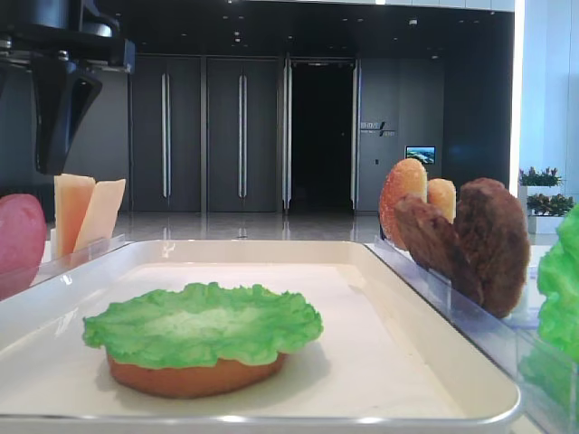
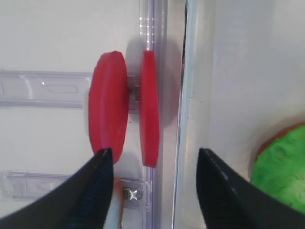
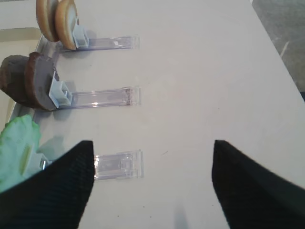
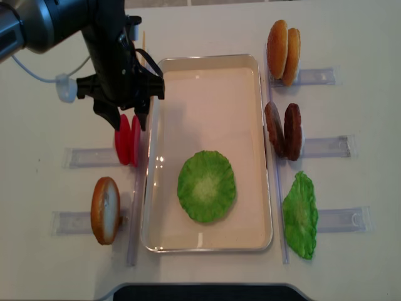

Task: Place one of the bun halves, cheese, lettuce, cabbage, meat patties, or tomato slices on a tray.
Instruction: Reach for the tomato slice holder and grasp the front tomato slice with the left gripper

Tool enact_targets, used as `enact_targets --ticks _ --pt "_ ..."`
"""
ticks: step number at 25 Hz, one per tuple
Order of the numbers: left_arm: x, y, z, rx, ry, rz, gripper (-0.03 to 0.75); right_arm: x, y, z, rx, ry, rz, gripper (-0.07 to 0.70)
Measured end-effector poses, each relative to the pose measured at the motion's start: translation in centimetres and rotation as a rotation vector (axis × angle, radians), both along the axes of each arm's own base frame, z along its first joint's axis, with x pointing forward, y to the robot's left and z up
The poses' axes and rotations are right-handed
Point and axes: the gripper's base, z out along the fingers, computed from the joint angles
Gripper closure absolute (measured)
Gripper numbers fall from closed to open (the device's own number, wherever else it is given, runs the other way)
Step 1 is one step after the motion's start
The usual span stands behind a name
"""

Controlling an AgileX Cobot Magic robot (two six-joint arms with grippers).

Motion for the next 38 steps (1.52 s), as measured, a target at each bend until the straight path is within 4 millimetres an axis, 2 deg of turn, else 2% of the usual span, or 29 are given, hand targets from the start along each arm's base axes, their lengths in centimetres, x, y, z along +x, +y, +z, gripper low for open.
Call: enact_targets --ticks 18,21,27,29,35,38 --pt "1.3 -0.6 -3.8 0.039 0.069 -0.007 0.298 0.0 0.0 0.0 0.000 0.000 0.000 0.112" --pt "1.4 -0.5 -4.1 0.052 0.070 -0.021 0.353 0.0 0.0 0.0 0.000 0.000 0.000 0.112" --pt "1.5 -0.4 -4.3 0.067 0.073 -0.046 0.596 0.0 0.0 0.0 0.000 0.000 0.000 0.112" --pt "1.5 -0.4 -4.3 0.072 0.073 -0.058 0.652 0.0 0.0 0.0 0.000 0.000 0.000 0.112" --pt "1.4 -0.3 -4.3 0.076 0.081 -0.063 0.654 0.0 0.0 0.0 0.000 0.000 0.000 0.112" --pt "1.1 -0.4 -3.4 0.052 0.075 -0.069 0.654 0.0 0.0 0.0 0.000 0.000 0.000 0.112"
